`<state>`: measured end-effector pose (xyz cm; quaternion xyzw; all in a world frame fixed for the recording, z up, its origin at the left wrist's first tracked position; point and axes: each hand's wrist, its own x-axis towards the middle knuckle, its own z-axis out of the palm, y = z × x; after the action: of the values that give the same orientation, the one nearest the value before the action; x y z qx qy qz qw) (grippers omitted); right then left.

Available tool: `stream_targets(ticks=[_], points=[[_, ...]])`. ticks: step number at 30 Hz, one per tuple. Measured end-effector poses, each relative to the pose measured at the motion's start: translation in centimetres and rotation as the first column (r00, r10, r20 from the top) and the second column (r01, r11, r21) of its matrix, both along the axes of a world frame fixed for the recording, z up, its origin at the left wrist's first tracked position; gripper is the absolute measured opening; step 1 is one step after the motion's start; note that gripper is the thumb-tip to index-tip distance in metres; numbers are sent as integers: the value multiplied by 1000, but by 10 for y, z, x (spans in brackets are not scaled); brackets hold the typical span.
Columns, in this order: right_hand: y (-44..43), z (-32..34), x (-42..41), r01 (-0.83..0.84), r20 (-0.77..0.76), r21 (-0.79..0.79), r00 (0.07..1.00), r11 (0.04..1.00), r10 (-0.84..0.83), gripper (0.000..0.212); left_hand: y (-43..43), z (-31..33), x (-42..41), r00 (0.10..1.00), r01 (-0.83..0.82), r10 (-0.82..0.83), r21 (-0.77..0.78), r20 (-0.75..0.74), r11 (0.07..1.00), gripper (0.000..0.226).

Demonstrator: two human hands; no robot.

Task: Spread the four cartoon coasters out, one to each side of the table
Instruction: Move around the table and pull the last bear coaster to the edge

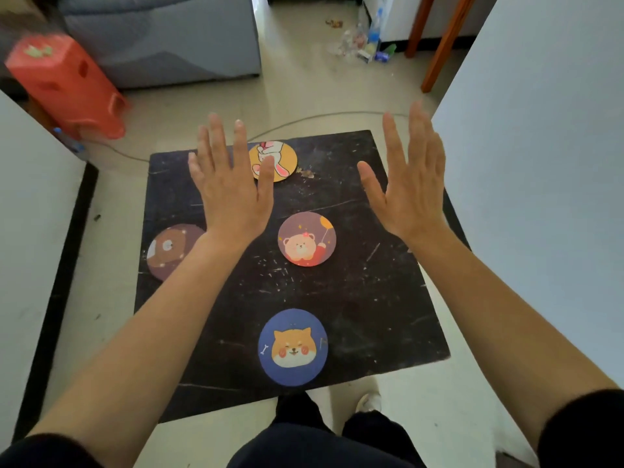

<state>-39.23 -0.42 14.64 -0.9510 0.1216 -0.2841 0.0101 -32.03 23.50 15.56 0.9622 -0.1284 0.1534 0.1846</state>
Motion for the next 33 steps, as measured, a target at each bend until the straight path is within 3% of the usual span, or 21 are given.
stream_targets(ticks=[7,15,19,24,33], points=[[-40,-15,-4,-24,-78,39,997,999,27,70,-38,-27,-17,993,-15,25,87,-115,996,67],[-146,-41,-5,-157,-122,115,978,981,171,73,-127,-41,-56,979,-151,168,143,-117,978,65],[-217,-49,-13,-263,-183,175,938,949,294,74,-193,-53,-100,933,-306,332,181,-138,935,66],[-286,-51,-19,-400,-251,185,864,898,437,73,-267,-54,-142,882,-387,426,203,-202,899,64],[-308,-40,35,-569,-305,187,742,801,598,71,-304,-57,-142,775,-573,593,152,-219,805,65]])
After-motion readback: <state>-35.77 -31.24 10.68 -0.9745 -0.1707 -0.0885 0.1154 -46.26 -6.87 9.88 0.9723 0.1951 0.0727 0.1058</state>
